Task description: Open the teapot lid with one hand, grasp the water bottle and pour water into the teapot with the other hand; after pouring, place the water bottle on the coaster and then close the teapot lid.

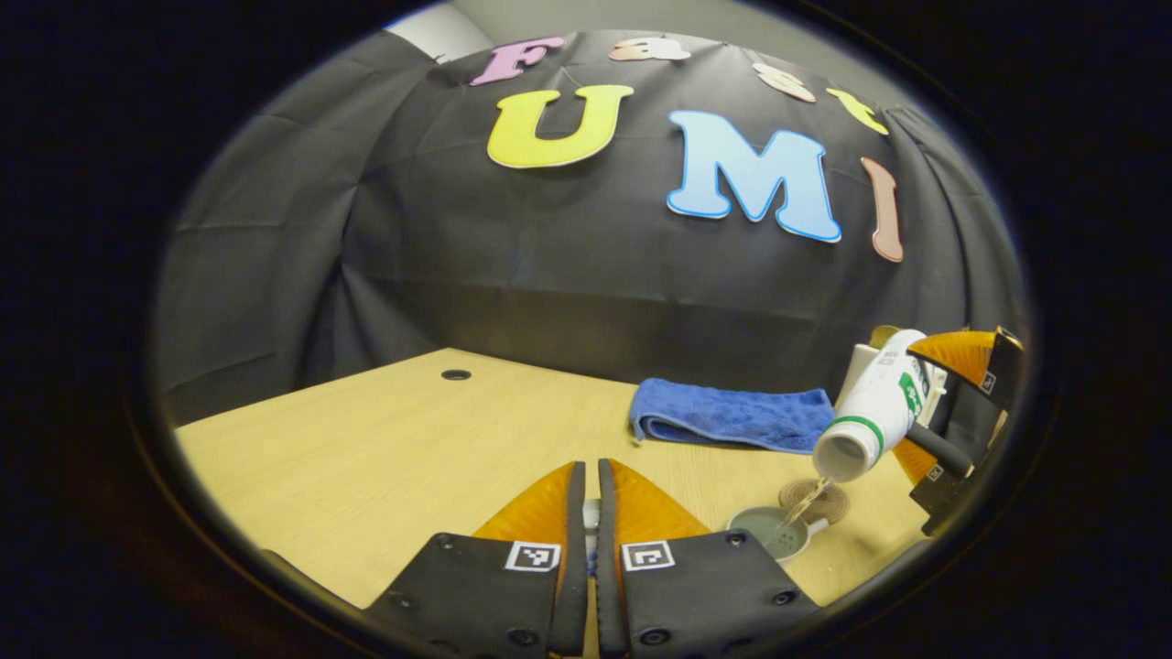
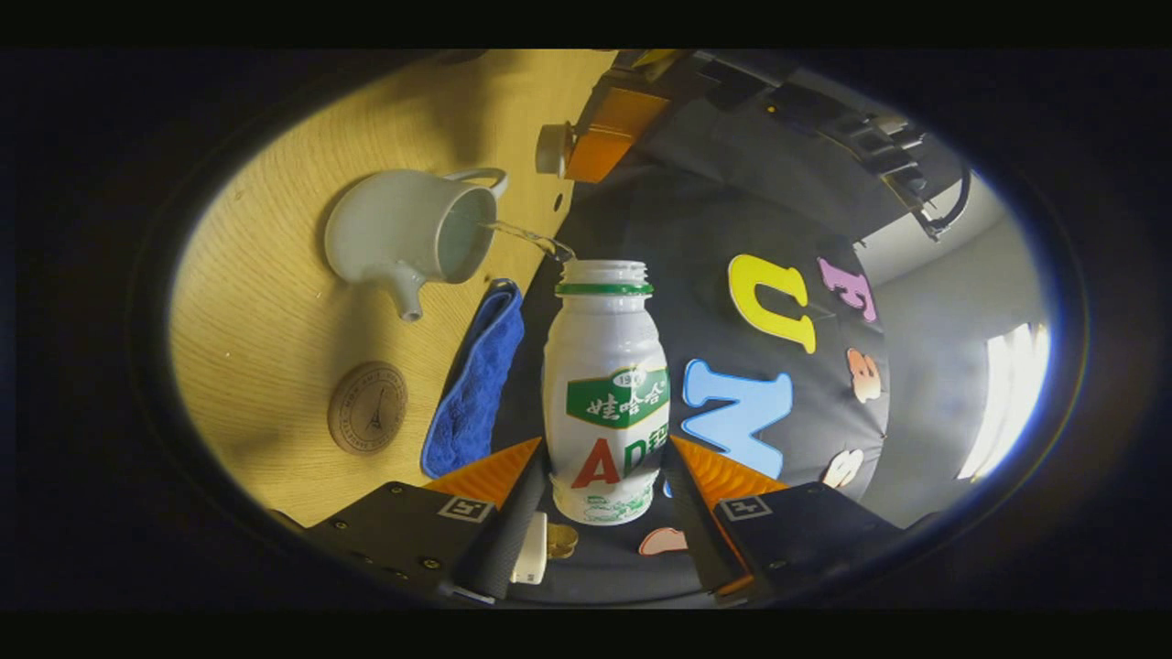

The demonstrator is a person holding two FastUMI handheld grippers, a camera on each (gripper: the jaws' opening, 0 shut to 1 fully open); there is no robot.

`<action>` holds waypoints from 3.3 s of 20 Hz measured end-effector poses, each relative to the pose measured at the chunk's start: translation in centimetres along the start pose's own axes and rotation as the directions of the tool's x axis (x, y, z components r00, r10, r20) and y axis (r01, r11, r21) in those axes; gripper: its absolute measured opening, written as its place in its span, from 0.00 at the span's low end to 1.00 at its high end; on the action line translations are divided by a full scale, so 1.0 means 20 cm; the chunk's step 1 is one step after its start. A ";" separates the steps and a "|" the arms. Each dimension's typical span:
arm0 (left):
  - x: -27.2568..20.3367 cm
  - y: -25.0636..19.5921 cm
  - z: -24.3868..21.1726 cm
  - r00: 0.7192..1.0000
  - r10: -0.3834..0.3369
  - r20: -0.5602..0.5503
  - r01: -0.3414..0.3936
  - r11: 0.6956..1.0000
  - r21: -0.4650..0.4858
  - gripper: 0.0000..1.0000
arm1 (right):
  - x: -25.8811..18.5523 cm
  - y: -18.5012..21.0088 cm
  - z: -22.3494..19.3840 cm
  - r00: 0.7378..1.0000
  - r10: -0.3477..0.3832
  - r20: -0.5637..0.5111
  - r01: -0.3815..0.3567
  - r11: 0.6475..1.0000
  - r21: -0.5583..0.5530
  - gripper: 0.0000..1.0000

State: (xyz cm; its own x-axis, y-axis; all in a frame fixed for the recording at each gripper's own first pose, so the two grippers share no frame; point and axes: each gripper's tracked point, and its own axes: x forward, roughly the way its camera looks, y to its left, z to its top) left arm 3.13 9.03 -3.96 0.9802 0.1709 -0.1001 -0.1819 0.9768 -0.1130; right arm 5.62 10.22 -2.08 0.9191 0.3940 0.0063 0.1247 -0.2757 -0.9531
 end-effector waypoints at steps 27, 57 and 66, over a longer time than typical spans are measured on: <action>0.00 0.00 -0.01 1.000 -0.001 -0.014 0.001 1.000 0.007 0.11 | 0.01 -0.03 0.02 1.000 -0.002 0.029 0.005 0.996 -0.089 0.74; 0.01 -0.01 -0.04 0.999 0.000 -0.036 0.001 1.000 0.024 0.11 | 0.02 -0.09 0.05 0.992 -0.044 0.122 0.074 0.962 -0.262 0.74; 0.01 0.00 -0.03 0.999 0.008 -0.035 -0.008 1.000 0.021 0.14 | 0.02 -0.06 0.03 0.995 -0.026 0.100 0.042 0.985 -0.164 0.75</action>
State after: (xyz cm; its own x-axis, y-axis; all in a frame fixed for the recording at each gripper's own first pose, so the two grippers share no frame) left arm 3.26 9.06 -4.64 0.9752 0.1745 -0.1360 -0.1877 0.9780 -0.0911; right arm 5.53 11.17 -1.15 0.8736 0.4866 0.0007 0.2231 -0.3993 -0.8893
